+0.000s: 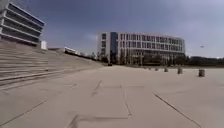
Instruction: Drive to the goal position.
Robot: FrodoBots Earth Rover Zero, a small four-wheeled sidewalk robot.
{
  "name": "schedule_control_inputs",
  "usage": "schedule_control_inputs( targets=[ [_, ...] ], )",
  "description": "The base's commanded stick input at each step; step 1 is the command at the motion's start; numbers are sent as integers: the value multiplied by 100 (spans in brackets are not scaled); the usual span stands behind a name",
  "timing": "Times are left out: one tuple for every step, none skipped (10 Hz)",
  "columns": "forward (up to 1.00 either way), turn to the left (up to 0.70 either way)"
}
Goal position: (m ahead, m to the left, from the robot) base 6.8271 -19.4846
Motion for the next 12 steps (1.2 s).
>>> schedule_control_inputs(
  targets=[
    [70, -17],
    [70, -11],
    [70, -2],
    [70, -2],
    [70, -4],
    [70, -7],
    [70, -11],
    [70, -25],
    [70, -34],
    [70, -34],
    [70, -34],
    [70, -34]
  ],
)
